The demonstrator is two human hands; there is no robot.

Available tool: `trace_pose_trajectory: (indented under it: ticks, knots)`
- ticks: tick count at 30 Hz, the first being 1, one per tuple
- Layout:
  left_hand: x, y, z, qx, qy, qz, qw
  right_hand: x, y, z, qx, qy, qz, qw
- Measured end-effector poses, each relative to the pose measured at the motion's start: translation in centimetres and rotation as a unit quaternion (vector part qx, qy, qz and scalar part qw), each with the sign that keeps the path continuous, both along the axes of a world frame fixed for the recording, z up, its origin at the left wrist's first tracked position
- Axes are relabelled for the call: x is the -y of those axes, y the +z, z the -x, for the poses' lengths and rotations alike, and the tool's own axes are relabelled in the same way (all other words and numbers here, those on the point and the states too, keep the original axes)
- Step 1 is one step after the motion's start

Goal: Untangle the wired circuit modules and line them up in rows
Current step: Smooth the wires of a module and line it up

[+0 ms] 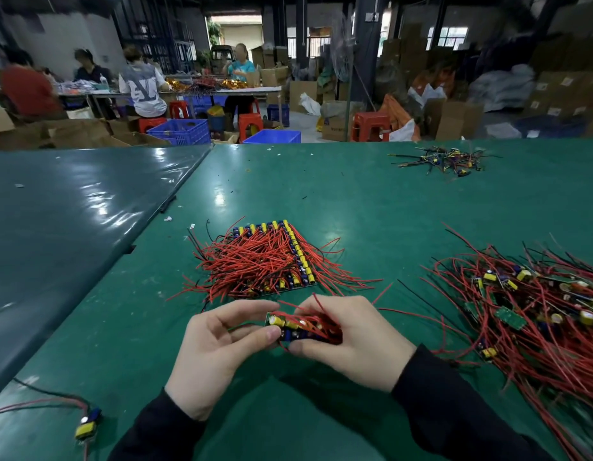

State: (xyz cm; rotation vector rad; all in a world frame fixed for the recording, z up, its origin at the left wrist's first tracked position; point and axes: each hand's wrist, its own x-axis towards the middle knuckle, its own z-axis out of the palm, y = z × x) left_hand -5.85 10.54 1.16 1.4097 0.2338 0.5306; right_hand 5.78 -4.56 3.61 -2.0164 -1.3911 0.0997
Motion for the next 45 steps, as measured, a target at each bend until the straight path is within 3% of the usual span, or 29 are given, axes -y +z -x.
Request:
trace_pose_trajectory:
  ticks: [3,9,15,32,38,45]
  knots:
    - [0.0,-0.1,-0.1,-0.002,-0.012,-0.010,1.000,0.4,-0.2,-0.2,-0.068,0.007,-0.024,0.997]
    - [0.5,-0.1,-0.2,-0.022,-0.046,-0.119,0.992,1.0,-0.4,-0.4,-0.065,0.006,-0.024,0.998]
    - [-0.1,0.0,0.1,-0.025,-0.088,-0.076,0.993,1.2,-0.1,-0.1,-0.170,0.045,-0.033,0.984]
    - [-0.8,-0.5,0.6,-0.039,-0.202,0.070,0.976,1.7,0.6,0.4,-0.266,0.122,-0.019,0.956]
    - [-0.4,-0.8,0.0,-0.017,-0.088,0.031,0.995,1.5,-0.4,0.4,-0.197,0.032,-0.021,0.980]
    - [0.0,-1.1,-0.3,-0.037,-0.042,-0.190,0.980,1.1,-1.6,0.2,-0.056,-0.005,0.049,0.997]
